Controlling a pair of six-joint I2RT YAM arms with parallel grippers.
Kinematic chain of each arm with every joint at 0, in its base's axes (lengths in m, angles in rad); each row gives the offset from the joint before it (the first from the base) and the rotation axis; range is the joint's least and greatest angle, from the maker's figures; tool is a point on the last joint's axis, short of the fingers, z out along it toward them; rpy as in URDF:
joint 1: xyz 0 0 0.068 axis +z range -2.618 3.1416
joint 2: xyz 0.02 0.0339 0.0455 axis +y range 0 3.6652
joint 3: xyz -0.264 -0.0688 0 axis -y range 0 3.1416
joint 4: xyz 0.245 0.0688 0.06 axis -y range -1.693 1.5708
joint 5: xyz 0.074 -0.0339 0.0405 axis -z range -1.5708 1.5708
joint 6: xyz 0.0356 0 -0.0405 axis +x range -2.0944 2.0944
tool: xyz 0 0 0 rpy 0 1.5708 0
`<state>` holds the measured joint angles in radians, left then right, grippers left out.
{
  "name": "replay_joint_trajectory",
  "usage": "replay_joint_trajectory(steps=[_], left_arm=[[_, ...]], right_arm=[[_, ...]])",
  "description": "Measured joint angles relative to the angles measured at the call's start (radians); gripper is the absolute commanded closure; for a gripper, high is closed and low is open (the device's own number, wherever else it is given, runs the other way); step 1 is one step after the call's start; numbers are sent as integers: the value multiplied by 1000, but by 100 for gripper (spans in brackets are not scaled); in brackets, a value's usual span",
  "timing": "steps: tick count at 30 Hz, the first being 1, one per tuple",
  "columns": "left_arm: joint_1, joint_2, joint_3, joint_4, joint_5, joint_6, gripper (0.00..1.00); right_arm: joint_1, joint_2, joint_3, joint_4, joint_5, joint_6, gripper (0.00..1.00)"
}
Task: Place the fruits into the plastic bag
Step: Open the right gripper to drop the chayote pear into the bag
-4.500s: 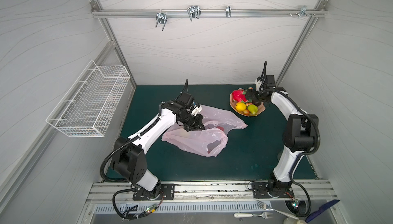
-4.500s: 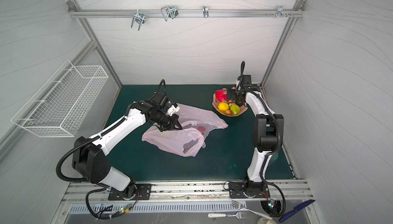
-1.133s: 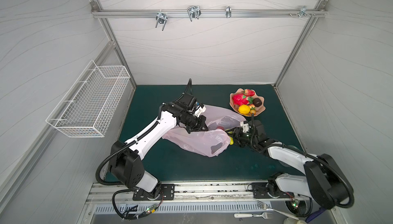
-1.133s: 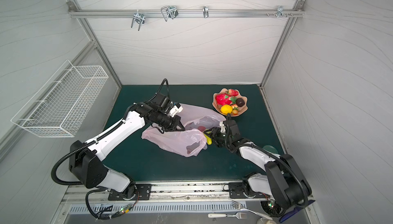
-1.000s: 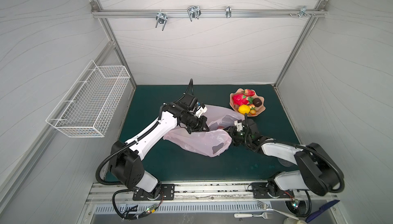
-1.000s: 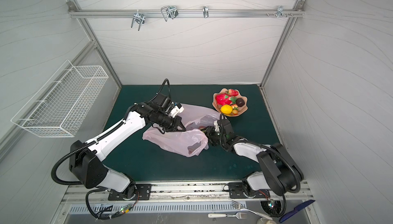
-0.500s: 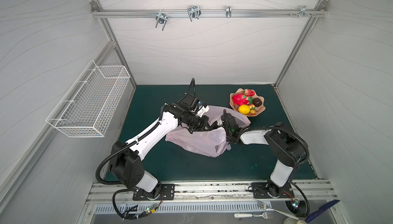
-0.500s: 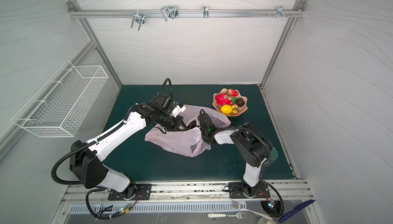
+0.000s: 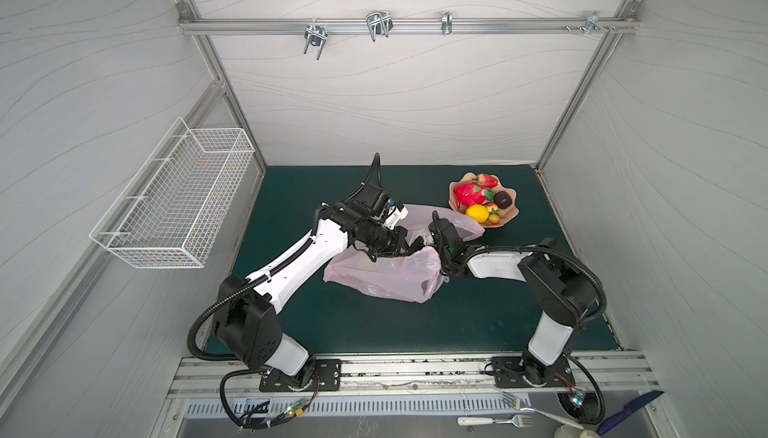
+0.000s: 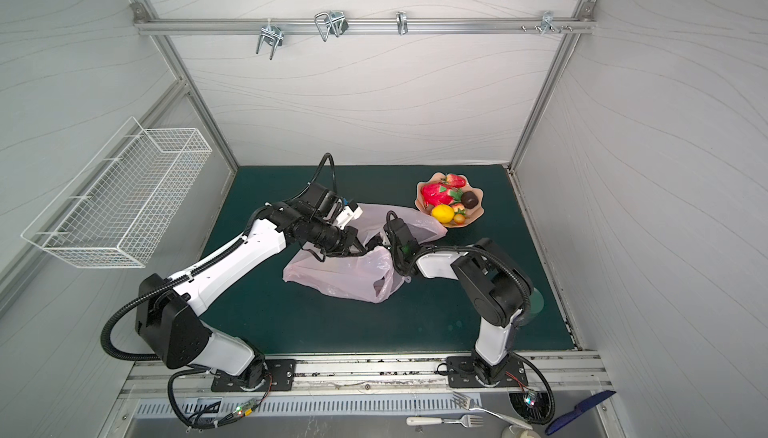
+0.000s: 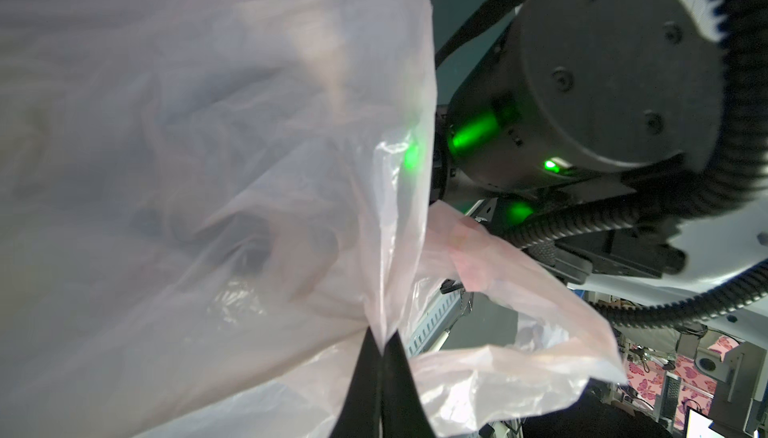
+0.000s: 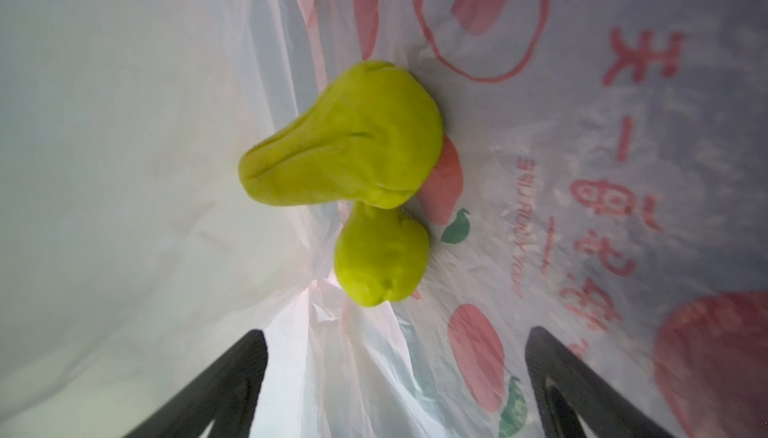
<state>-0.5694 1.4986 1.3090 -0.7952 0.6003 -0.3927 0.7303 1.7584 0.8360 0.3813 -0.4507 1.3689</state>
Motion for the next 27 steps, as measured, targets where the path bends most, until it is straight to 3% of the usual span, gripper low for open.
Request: replay_joint_trajectory(steps=[13,27], left_arm=[[20,-5,-16,0,-27,0,100],[22,-5,-22,0,-43,0,100]], right_arm=[[-51,-234,-39,-262,-25,-95,1],[-143,-502,-53,-689,46,-296,1]])
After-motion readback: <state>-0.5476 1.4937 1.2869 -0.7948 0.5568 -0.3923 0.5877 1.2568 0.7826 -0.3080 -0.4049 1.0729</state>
